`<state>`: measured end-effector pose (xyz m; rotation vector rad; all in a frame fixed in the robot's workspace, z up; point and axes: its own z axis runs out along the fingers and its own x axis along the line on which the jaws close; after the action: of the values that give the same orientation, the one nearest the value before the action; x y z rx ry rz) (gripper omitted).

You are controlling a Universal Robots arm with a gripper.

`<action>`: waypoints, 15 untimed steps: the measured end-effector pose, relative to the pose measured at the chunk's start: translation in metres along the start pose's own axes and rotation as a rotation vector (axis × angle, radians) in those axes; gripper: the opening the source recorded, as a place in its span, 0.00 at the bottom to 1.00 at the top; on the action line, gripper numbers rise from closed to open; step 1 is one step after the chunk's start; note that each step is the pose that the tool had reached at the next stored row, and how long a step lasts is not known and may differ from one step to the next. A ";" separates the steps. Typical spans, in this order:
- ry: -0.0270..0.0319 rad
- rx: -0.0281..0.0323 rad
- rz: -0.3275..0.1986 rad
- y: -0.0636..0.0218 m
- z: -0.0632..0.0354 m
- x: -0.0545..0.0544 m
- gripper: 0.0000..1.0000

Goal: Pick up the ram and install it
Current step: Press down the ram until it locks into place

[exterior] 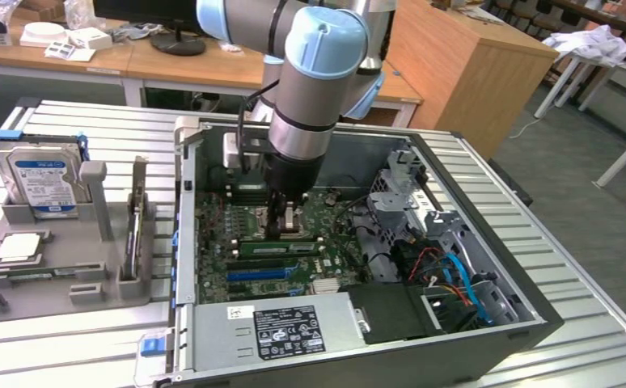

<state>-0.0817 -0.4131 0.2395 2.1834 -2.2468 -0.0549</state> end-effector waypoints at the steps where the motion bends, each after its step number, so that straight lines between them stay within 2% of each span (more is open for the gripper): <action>1: 0.0000 0.0000 0.000 0.0000 0.0000 0.000 0.11; 15: -0.0001 0.0000 0.000 -0.0001 0.0050 0.000 0.11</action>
<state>-0.0817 -0.4131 0.2345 2.1833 -2.2469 -0.0550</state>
